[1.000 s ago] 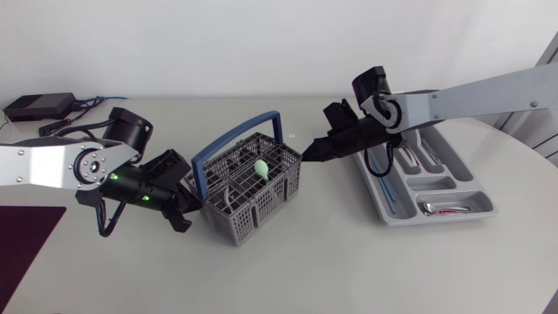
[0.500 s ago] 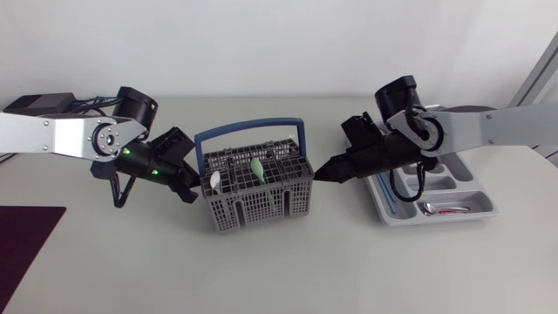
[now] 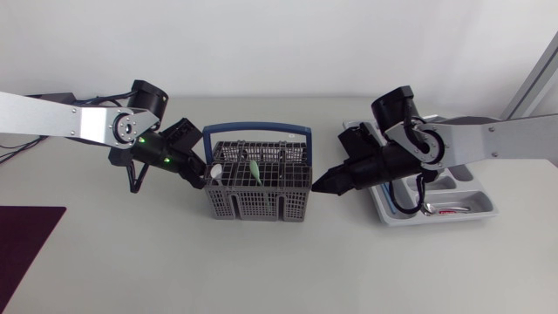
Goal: Unload the cutlery basket into the drawer organizer.
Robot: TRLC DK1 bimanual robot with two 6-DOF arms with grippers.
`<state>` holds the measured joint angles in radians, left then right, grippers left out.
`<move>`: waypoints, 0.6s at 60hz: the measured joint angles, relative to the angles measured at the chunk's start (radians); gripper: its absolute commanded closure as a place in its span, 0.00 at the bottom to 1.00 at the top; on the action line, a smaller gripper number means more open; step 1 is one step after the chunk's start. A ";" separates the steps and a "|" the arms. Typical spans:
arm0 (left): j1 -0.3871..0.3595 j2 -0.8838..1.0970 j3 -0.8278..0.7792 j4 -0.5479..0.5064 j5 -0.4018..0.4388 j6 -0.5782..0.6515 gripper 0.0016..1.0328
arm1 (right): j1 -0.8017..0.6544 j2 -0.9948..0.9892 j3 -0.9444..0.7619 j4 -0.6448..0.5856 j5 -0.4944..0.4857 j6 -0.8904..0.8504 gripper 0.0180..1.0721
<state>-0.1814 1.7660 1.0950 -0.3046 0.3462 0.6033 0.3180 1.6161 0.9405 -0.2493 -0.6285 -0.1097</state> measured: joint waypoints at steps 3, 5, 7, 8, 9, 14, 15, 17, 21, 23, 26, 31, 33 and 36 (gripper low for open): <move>0.003 0.002 0.000 0.000 0.006 0.000 0.84 | 0.004 0.000 0.000 0.003 0.020 0.003 0.95; 0.007 0.003 0.000 0.000 0.010 0.000 0.84 | 0.006 0.000 0.000 0.011 0.038 0.003 0.95; 0.011 0.003 0.000 0.000 0.015 0.000 0.84 | 0.008 0.000 0.000 0.022 0.058 0.003 0.94; 0.013 0.003 0.000 0.000 0.016 0.001 0.84 | 0.009 0.000 0.000 0.025 0.066 0.003 0.94; 0.016 0.003 0.000 0.000 0.018 0.001 0.84 | 0.009 0.000 0.000 0.030 0.074 0.005 0.94; 0.026 0.002 -0.002 0.000 0.025 0.004 0.83 | 0.009 0.000 -0.009 0.058 0.127 0.006 0.65; 0.029 -0.001 -0.003 0.000 0.027 0.007 0.82 | 0.008 0.000 -0.011 0.060 0.135 0.006 0.55; 0.033 -0.008 -0.010 0.000 0.030 0.011 0.80 | 0.007 0.000 -0.018 0.066 0.156 0.006 0.35; 0.043 -0.040 -0.040 0.000 0.030 0.020 0.71 | 0.002 -0.010 -0.039 0.071 0.179 0.005 0.03; 0.048 -0.065 -0.062 0.000 0.023 0.025 0.63 | 0.000 -0.022 -0.053 0.071 0.187 0.005 0.04; 0.051 -0.103 -0.091 -0.002 0.010 0.026 0.50 | -0.006 -0.047 -0.074 0.071 0.196 0.005 0.04; 0.052 -0.187 -0.140 -0.003 -0.017 0.026 0.29 | -0.015 -0.100 -0.101 0.070 0.211 0.002 0.04; 0.052 -0.224 -0.158 -0.005 -0.035 0.026 0.22 | -0.020 -0.120 -0.108 0.070 0.212 0.002 0.04; 0.048 -0.274 -0.175 -0.016 -0.058 0.026 0.15 | -0.027 -0.153 -0.119 0.069 0.215 -0.002 0.04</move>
<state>-0.1337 1.4918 0.9203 -0.3210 0.2878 0.6296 0.2913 1.4635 0.8215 -0.1799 -0.4133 -0.1112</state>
